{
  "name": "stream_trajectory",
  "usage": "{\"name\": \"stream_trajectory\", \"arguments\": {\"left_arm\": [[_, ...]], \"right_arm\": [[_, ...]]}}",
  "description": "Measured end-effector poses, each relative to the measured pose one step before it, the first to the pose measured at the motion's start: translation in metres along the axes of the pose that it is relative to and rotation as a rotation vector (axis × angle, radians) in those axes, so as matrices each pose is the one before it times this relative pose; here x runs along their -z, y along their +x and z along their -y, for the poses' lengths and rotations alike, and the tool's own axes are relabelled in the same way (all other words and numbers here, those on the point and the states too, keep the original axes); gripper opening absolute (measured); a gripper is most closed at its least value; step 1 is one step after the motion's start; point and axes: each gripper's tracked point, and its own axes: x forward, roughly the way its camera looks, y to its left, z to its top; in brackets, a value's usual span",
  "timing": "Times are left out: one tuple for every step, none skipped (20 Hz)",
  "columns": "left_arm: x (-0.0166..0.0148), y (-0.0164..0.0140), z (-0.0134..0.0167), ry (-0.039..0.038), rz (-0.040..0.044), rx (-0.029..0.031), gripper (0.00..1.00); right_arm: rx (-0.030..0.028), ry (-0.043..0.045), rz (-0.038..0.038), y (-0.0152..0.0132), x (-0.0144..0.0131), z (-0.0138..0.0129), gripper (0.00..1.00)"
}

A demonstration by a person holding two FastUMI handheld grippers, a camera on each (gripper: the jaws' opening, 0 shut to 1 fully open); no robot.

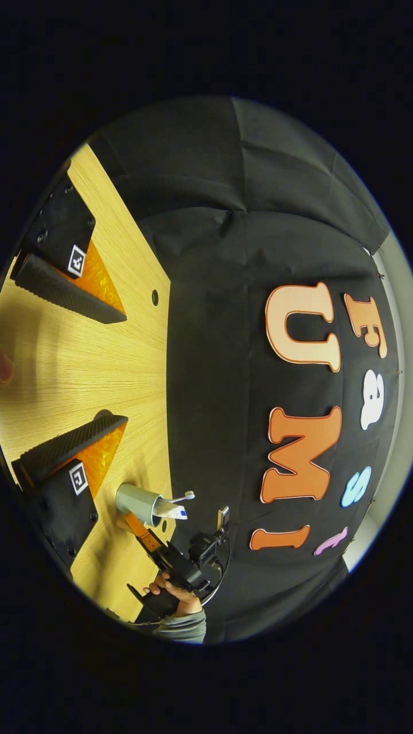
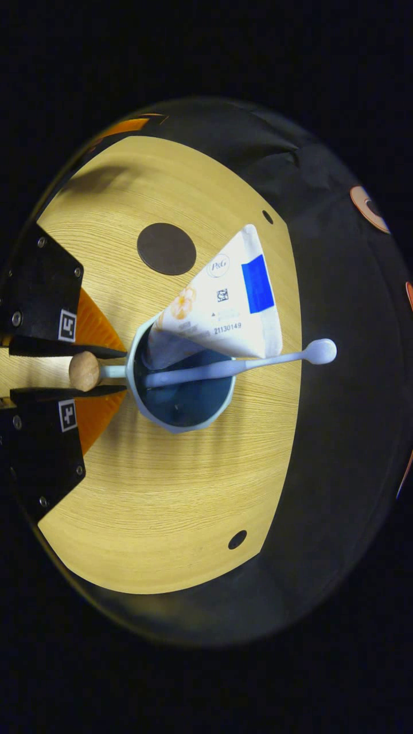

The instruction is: Put the toothbrush and toothpaste on the desktop into the cup, then pick up the cup and place it on the coaster on the desktop.

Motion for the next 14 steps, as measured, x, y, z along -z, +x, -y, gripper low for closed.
{"name": "stream_trajectory", "arguments": {"left_arm": [[0.00058, -0.00016, 0.00020, -0.00174, -0.00507, 0.00150, 1.00], [-0.00045, 0.00192, 0.00293, -0.00154, -0.00444, 0.00385, 1.00], [0.00085, 0.00155, 0.00287, 0.00079, -0.00200, 0.00333, 1.00], [-0.00001, -0.00025, 0.00125, 0.00342, 0.00061, 0.00260, 1.00], [-0.00111, -0.00067, 0.00097, 0.00354, 0.00243, 0.00079, 1.00], [0.00001, -0.00185, 0.00098, 0.00134, 0.00132, 0.00264, 1.00], [-0.00036, -0.00049, 0.00136, 0.00100, 0.00113, 0.00224, 1.00], [0.00038, 0.00069, 0.00107, 0.00023, -0.00020, 0.00235, 1.00], [-0.00093, 0.00058, 0.00163, 0.00040, -0.00025, 0.00329, 1.00], [-0.00011, 0.00103, 0.00169, -0.00105, -0.00104, 0.00228, 1.00], [-0.00041, 0.00115, 0.00153, -0.00093, -0.00112, 0.00286, 1.00], [0.00028, 0.00143, 0.00127, -0.00485, 0.00230, 0.00228, 1.00], [0.00185, -0.00040, 0.00048, -0.01050, -0.00017, 0.00687, 1.00], [0.00208, 0.00071, 0.00171, -0.00746, -0.00670, 0.00619, 1.00]], "right_arm": [[0.00122, -0.00413, 0.00325, 0.00058, -0.00064, 0.00022, 0.21], [0.00404, -0.00355, 0.00191, -0.00012, -0.00077, 0.00032, 0.20], [-0.00216, -0.00488, -0.00040, 0.00026, -0.00033, -0.00106, 0.20], [-0.00190, -0.00147, 0.00357, 0.00016, -0.00108, -0.00020, 0.20], [-0.00299, -0.00114, 0.00889, 0.00053, -0.00139, -0.00069, 0.20], [-0.00781, 0.00377, 0.01289, 0.00003, -0.00251, -0.00136, 0.20], [-0.00742, 0.00174, 0.01036, -0.00130, -0.00242, 0.00041, 0.15], [-0.00785, -0.00318, 0.00869, -0.00038, -0.00123, -0.00036, 0.20], [-0.00548, -0.00805, 0.00821, -0.00090, -0.00368, 0.00020, 0.20], [-0.00484, -0.01316, 0.00836, -0.00104, -0.00318, -0.00012, 0.20], [-0.00653, -0.01265, 0.00893, -0.00098, -0.00277, -0.00067, 0.20], [-0.00985, -0.01151, 0.00755, -0.00053, -0.00269, -0.00089, 0.20], [-0.01208, -0.01271, 0.00696, -0.00013, -0.00222, -0.00031, 0.20], [-0.00866, -0.00754, 0.00530, 0.00151, -0.00049, -0.00097, 0.20]]}}
